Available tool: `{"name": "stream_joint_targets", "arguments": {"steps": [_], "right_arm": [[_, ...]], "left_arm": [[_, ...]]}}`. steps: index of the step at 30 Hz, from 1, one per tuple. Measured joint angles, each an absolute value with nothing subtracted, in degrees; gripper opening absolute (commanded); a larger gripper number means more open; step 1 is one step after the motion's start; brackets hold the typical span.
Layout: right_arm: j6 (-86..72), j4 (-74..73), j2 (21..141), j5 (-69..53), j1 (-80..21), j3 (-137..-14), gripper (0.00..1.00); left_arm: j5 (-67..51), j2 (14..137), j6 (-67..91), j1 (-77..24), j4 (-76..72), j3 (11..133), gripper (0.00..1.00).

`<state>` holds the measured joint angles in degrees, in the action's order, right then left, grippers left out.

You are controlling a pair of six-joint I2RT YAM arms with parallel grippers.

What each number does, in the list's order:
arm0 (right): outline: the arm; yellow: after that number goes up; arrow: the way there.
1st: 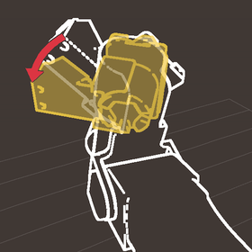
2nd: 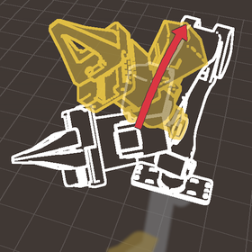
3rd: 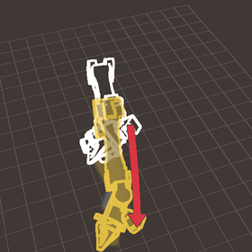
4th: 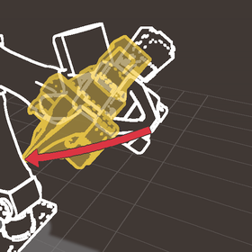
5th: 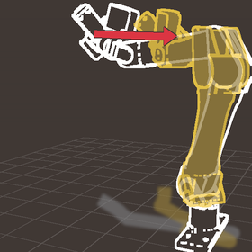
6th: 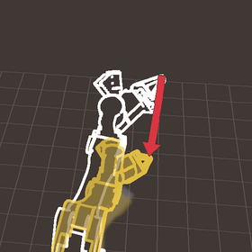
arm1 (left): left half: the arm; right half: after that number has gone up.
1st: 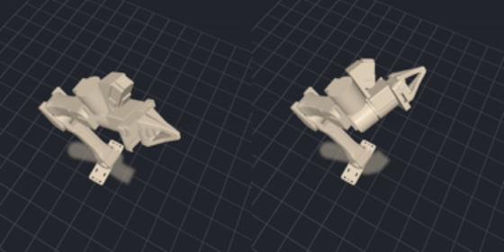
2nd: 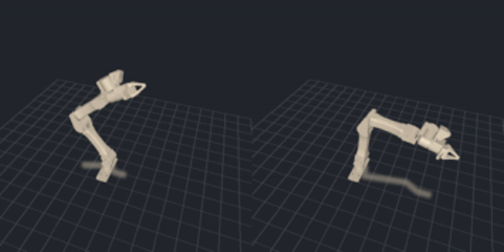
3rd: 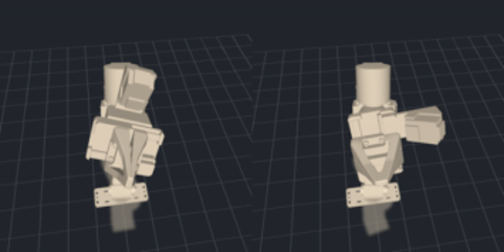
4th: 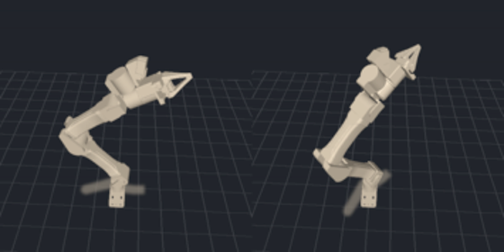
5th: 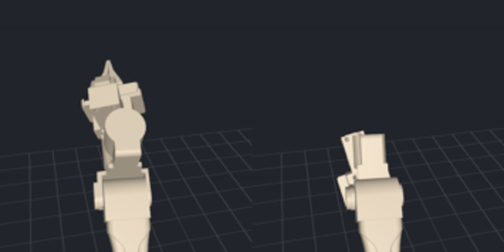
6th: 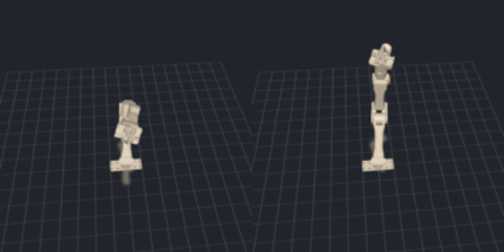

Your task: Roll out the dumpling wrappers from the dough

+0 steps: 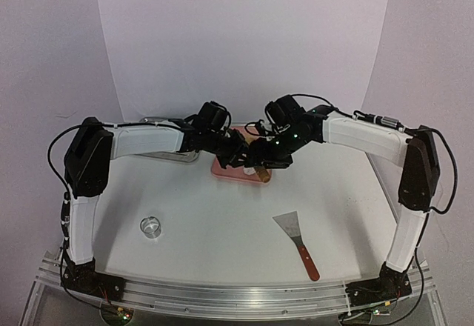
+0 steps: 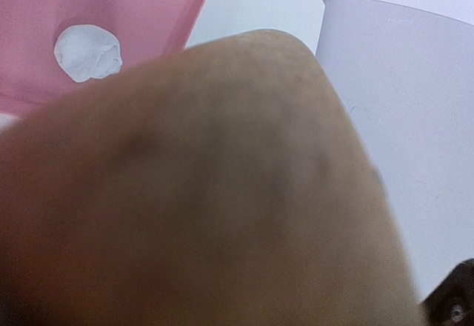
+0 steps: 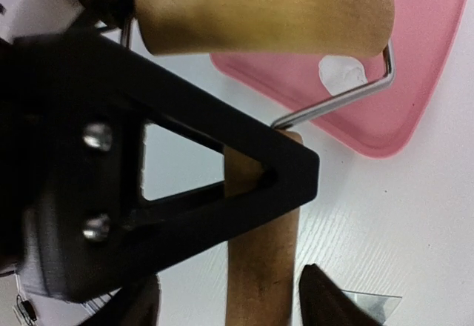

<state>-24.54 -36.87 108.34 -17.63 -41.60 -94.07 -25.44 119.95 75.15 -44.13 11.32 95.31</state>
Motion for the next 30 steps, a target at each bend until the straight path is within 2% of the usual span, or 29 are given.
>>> {"name": "stream_joint_targets", "arguments": {"steps": [4,9,19,23,27,30], "right_arm": [[-25.08,-34.93,106.54,-15.78,-41.9,-94.63,0.95],[-28.06,-31.22,103.34,-15.41,-41.52,-94.61,0.96],[-42.05,-14.01,99.53,-26.35,-34.7,-82.08,0.86],[-45.58,-9.44,99.76,-30.56,-34.85,-81.19,0.83],[-48.33,-4.77,100.43,-33.76,-35.16,-81.19,0.73],[-50.27,-1.99,101.62,-35.61,-35.24,-81.21,0.69]], "left_arm": [[-23.14,118.62,77.64,-43.66,8.03,91.27,0.0],[-19.35,114.06,81.83,-42.55,2.37,84.43,0.0],[-13.27,104.88,89.83,-41.3,-9.01,76.96,0.0],[-11.79,103.55,91.99,-41.27,-11.91,75.09,0.0],[-10.78,103.44,93.11,-41.23,-12.68,74.53,0.0],[-9.99,103.42,93.3,-41.2,-13.63,74.27,0.0]]}}
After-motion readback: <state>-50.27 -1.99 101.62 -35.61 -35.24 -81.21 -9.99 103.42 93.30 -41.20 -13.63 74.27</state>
